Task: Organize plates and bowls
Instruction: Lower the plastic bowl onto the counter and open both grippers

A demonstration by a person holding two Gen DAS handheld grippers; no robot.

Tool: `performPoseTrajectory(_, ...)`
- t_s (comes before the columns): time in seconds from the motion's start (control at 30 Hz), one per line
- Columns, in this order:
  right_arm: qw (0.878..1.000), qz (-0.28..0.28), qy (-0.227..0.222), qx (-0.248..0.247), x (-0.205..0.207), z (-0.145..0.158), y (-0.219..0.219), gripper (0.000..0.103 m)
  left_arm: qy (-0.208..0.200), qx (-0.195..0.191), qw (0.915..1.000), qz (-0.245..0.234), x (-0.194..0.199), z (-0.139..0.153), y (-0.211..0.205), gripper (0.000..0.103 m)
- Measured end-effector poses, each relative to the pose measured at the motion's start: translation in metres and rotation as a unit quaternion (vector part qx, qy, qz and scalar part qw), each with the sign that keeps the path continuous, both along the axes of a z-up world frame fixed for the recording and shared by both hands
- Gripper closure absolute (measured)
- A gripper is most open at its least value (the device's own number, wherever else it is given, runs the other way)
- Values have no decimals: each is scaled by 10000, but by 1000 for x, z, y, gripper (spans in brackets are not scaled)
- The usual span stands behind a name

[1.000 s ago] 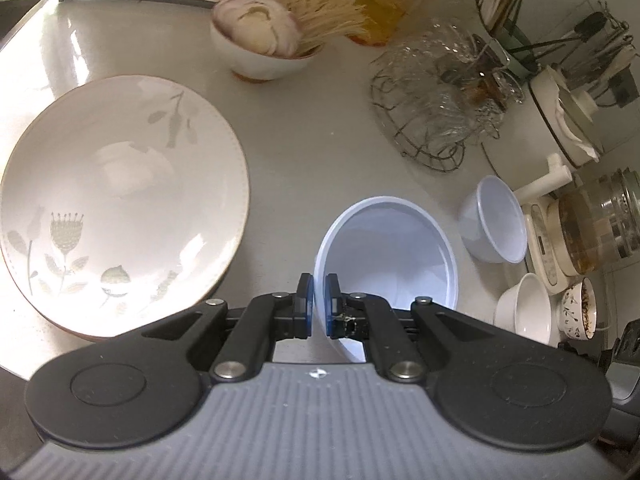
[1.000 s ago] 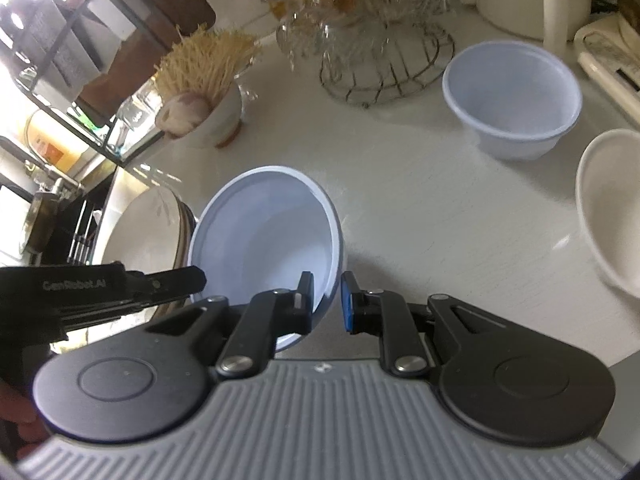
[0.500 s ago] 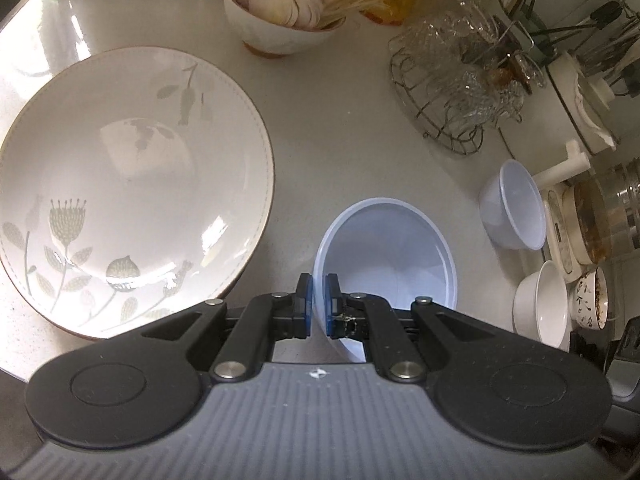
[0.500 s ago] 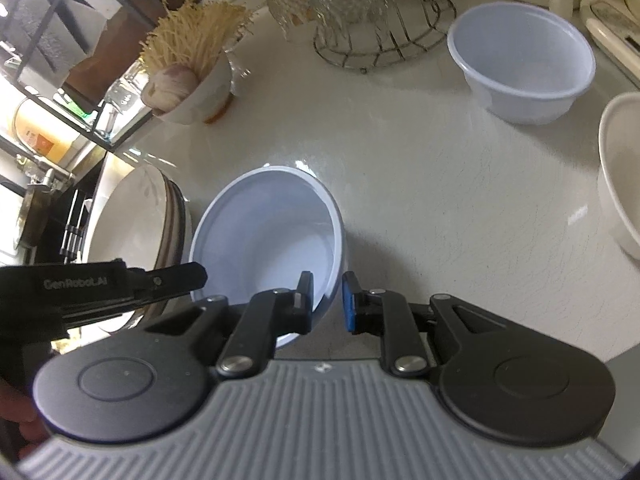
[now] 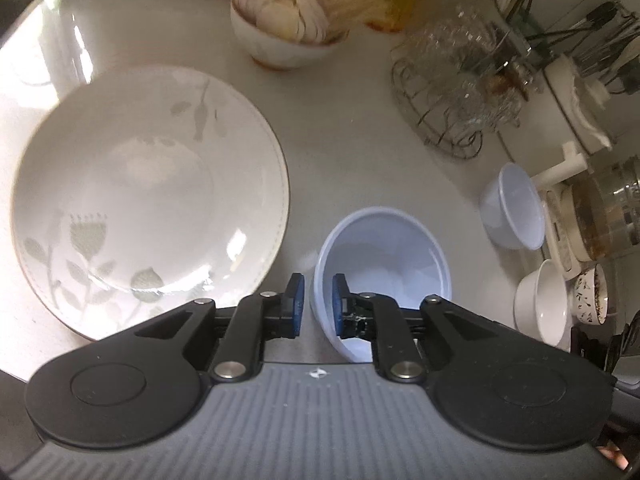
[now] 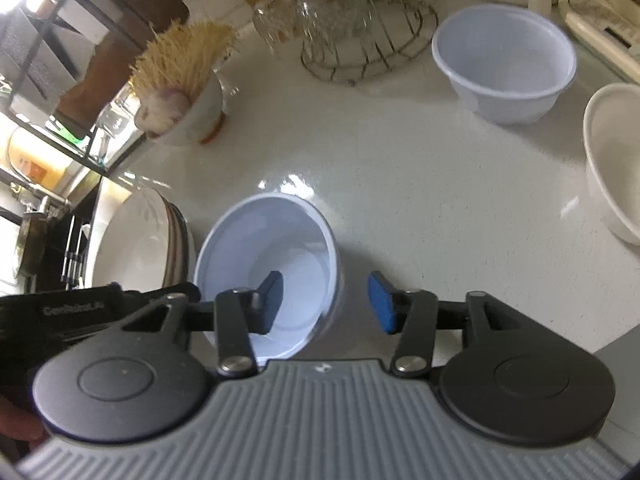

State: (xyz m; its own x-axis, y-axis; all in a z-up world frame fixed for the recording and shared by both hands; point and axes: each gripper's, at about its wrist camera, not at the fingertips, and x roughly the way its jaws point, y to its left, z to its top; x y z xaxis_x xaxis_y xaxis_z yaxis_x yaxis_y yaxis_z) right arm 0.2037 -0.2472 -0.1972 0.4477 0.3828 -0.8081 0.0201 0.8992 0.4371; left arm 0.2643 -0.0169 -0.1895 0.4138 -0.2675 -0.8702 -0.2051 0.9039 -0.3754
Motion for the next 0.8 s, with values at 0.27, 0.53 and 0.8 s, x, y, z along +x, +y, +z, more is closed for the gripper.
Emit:
performPoseTrajectory(0.27, 9959, -13, -851, -319, -12, 44, 3, 52, -568, 191, 9976, -358, -8, 44, 5, 80)
performPoseTrajectory(0.53, 9824, -208, -1747, -624, -32, 100, 6, 52, -1332, 93, 9888, -670, -19, 105, 2, 80)
performPoseTrajectory(0.8, 9755, -520, -2101, -386, -52, 144, 1, 52, -1832, 38, 9787, -928, -35, 154, 1, 80)
